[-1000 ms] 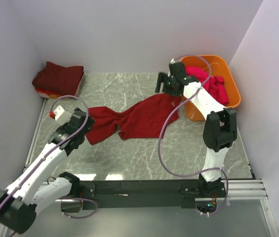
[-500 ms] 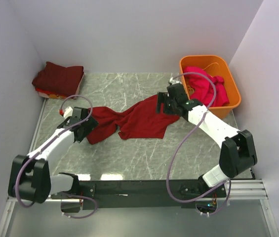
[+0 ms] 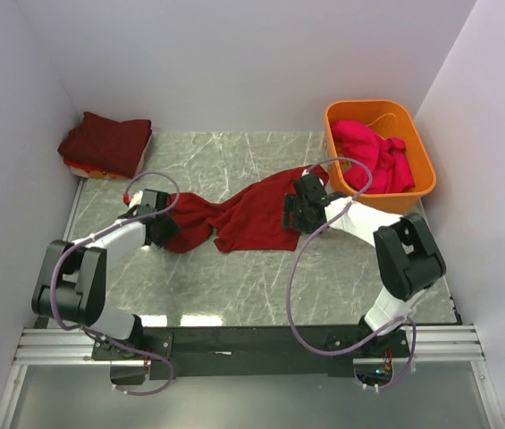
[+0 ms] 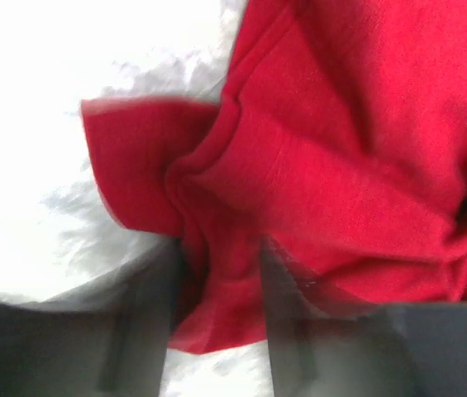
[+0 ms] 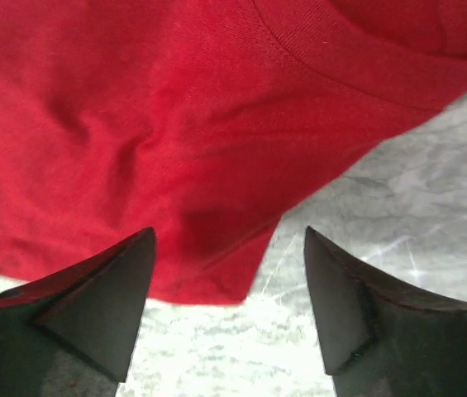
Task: Fold and stack the t-shirts
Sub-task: Flatten the tshirt out
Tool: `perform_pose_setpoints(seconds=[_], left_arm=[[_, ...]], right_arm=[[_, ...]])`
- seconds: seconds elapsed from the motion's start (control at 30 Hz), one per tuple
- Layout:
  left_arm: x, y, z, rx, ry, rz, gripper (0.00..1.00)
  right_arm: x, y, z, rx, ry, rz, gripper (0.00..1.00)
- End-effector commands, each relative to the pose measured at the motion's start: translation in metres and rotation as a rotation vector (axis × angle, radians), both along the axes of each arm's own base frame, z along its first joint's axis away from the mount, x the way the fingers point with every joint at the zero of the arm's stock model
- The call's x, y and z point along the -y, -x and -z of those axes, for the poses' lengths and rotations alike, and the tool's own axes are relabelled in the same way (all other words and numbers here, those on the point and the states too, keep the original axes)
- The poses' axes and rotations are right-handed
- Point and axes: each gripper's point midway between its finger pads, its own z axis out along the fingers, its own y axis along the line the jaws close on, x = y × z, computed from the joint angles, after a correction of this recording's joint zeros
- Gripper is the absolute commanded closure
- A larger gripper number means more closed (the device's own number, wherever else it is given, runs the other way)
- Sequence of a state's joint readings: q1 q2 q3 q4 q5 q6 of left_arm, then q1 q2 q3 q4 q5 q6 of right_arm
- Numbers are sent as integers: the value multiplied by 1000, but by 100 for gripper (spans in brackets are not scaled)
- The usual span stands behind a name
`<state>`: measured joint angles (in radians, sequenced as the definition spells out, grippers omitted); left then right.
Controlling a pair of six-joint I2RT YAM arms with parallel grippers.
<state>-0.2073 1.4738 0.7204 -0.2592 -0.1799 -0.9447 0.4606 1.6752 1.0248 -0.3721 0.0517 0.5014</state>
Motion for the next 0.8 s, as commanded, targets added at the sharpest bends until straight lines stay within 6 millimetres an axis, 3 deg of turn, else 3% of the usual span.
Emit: perform_pose_setpoints(seconds=[0.0, 0.03, 0.07, 0.13, 0.17, 0.2, 0.23, 0.3, 0.33, 0.43, 0.47, 0.53, 0.57, 0.63, 0.67, 0.7, 0.73, 0.77], left_arm=[[5, 6, 18, -64, 12, 30, 80], [5, 7, 17, -65, 12, 27, 93], [4, 6, 16, -62, 10, 25, 99], [3, 4, 8, -37, 7, 24, 99], [2, 4, 5, -30, 4, 22, 99], [2, 4, 1, -21, 5, 21, 99], [2, 2, -8, 8, 3, 24, 99], [2, 1, -23, 48, 8, 31, 99], [2, 1, -29, 58, 11, 35, 99], [4, 0, -61, 133, 29, 47, 99], [6, -2, -74, 167, 42, 52, 99], [7, 0, -110, 266, 66, 53, 99], [6, 2, -125, 295, 73, 49, 99], [3, 9, -168, 411, 103, 26, 99], [1, 16, -176, 420, 107, 15, 99], [-4, 23, -198, 485, 120, -15, 99], [-8, 28, -209, 506, 123, -36, 99], [-12, 32, -229, 547, 128, -59, 99]], right_arm=[[-9, -13, 5, 20, -27, 41, 25], [-9, -14, 8, 13, -24, 60, 26], [-8, -15, 11, 8, -18, 69, 28], [-7, -16, 19, -5, -9, 86, 35], [-8, -17, 20, -6, -12, 84, 43], [-8, -18, 21, -5, -9, 90, 66], [-8, -20, 19, 8, -9, 100, 80], [-4, -24, 8, 52, -1, 111, 100], [-2, -25, 2, 72, 7, 116, 100], [7, -30, -40, 176, 23, 122, 100], [9, -31, -67, 238, 7, 125, 100], [19, -27, -93, 291, 22, 132, 100], [23, -25, -124, 360, -2, 141, 100], [34, -16, -151, 410, 12, 151, 100], [38, -15, -170, 450, 5, 161, 100], [44, -7, -197, 512, -15, 166, 100], [50, -1, -210, 535, -18, 169, 100], [57, 7, -243, 611, -49, 185, 100]])
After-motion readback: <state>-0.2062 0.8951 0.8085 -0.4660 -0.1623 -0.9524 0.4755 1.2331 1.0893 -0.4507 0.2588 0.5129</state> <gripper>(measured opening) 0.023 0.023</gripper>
